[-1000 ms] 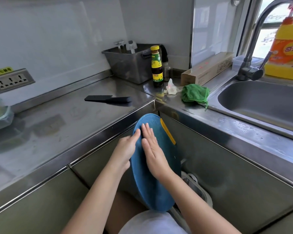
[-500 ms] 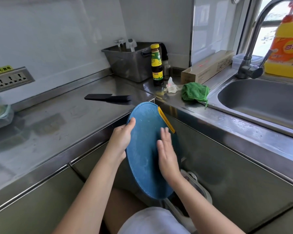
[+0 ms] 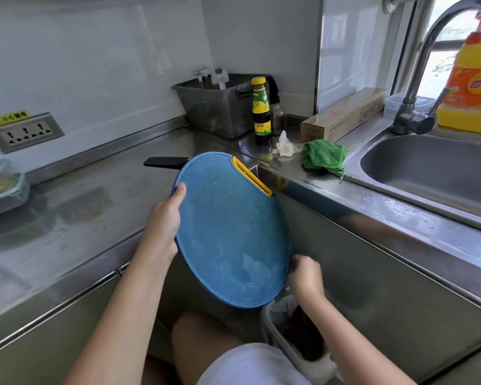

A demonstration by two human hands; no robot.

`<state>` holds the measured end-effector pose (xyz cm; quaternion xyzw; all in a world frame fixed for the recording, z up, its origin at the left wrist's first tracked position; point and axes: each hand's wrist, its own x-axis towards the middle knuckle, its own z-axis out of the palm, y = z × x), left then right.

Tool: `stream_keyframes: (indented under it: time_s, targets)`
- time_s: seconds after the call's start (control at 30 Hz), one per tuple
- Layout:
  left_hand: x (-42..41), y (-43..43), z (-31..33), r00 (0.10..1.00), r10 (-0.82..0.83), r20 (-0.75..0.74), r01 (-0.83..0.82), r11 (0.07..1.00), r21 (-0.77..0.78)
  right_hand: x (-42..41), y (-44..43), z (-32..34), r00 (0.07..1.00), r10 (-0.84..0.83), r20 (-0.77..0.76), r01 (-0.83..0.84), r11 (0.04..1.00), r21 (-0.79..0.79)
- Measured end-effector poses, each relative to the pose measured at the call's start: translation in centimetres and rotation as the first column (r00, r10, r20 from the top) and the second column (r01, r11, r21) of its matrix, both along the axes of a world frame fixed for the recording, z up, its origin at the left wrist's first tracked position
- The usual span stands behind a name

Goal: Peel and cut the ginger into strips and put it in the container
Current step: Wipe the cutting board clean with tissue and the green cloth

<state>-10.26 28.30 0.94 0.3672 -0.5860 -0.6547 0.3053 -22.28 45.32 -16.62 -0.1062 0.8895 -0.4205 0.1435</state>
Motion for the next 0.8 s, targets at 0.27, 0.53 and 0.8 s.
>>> stream_keyframes:
  time_s: [0.27, 0.53, 0.8]
  targets:
    - [2.6, -2.5, 0.7, 0.991, 0.072, -0.112, -0.057, 0.990, 0.130, -1.4, 0.8, 3.2, 0.960, 0.221, -0.170, -0.130, 0.895, 0.427]
    - [3.9, -4.2, -0.6, 0.948, 0.219, -0.231, -0.152, 0.949, 0.277, -2.0, 0.1, 6.6, 0.899, 0.327, -0.292, -0.175, 0.879, 0.444]
    - [5.3, -6.2, 0.6, 0.889, 0.335, -0.313, -0.214, 0.907, 0.363, -2.6, -2.5, 11.8, 0.836, 0.372, -0.403, -0.265, 0.918, 0.296]
